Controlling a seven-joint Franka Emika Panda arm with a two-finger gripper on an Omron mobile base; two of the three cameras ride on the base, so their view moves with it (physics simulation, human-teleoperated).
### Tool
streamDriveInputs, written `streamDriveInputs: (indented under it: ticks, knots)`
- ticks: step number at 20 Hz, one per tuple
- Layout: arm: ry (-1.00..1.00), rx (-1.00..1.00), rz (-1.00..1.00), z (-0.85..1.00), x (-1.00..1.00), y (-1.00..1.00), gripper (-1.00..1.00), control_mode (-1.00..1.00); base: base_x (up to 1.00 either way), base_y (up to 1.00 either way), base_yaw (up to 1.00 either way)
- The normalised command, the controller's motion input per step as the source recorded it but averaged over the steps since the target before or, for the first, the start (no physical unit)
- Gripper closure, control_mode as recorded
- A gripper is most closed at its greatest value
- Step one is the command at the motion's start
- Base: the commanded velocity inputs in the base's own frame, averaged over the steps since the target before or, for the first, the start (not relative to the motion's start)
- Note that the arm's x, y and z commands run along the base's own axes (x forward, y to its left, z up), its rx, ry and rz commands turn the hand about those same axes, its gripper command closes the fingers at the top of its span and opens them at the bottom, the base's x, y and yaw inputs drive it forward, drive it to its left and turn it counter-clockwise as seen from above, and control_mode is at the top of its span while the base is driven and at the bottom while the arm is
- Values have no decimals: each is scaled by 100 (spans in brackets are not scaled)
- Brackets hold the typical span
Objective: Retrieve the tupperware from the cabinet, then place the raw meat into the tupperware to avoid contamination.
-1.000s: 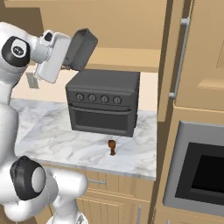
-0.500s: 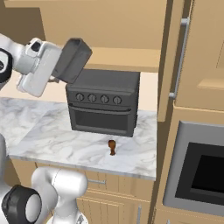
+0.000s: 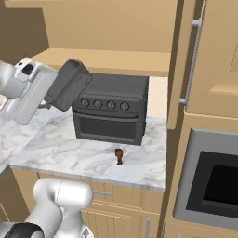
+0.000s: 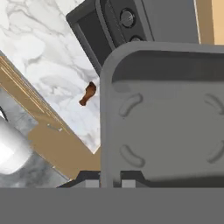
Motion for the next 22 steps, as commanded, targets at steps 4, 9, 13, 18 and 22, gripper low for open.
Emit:
streamDriveInputs:
  ticks: [4, 9, 13, 18, 22]
  knots:
    - [8, 10, 1, -42, -33, 9, 100, -100, 0, 0, 0]
    - [7, 12, 7, -44, -3, 1, 100, -100, 0, 0, 0]
    - [7, 14, 10, -46, 0, 1, 100, -100, 0, 0, 0]
    - [8, 9, 7, -54, -4, 12, 100, -100, 0, 0, 0]
    - [11, 2, 7, -54, 0, 18, 100, -100, 0, 0, 0]
